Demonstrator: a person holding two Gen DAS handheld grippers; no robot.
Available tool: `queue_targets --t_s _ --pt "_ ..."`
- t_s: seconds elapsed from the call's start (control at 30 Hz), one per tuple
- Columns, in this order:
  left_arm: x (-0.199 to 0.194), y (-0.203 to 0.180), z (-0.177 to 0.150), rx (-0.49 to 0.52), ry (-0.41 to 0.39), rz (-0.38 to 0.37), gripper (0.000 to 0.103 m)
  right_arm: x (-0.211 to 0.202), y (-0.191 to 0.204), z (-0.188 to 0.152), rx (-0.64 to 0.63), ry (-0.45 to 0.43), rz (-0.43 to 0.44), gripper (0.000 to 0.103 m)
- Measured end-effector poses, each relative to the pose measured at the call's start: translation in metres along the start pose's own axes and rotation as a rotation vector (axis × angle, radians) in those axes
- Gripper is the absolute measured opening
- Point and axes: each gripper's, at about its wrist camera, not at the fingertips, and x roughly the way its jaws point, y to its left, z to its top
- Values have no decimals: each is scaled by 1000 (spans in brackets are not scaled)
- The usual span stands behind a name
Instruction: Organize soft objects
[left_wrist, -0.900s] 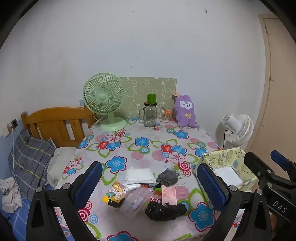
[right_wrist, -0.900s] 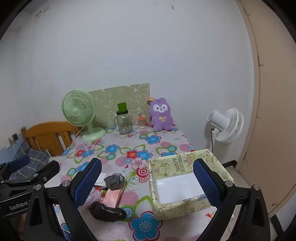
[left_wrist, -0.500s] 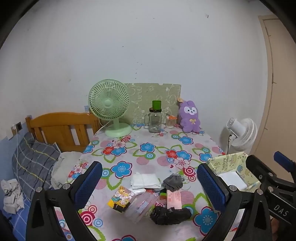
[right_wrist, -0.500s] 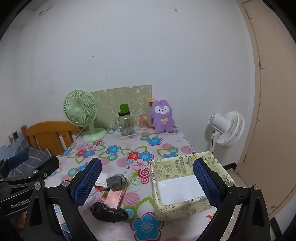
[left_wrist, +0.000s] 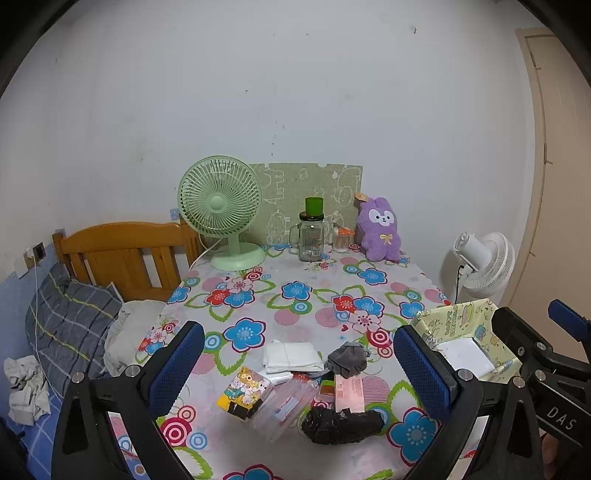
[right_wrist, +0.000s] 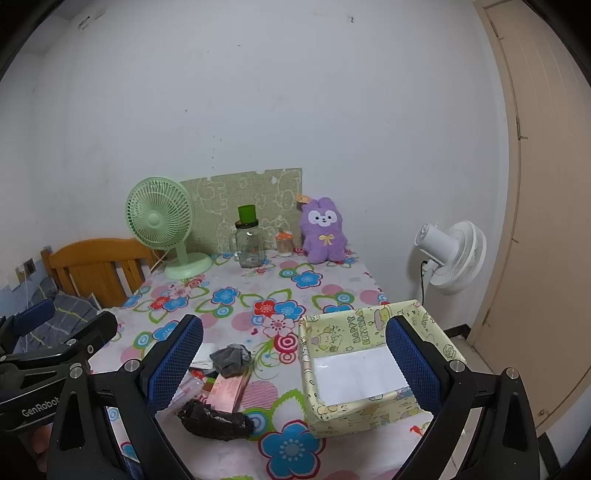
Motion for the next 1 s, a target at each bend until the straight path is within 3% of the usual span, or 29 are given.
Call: queue_targets --t_s 1.0 --pt "0 0 0 7 -9 0 103 -1 -1 4 6 4 -12 100"
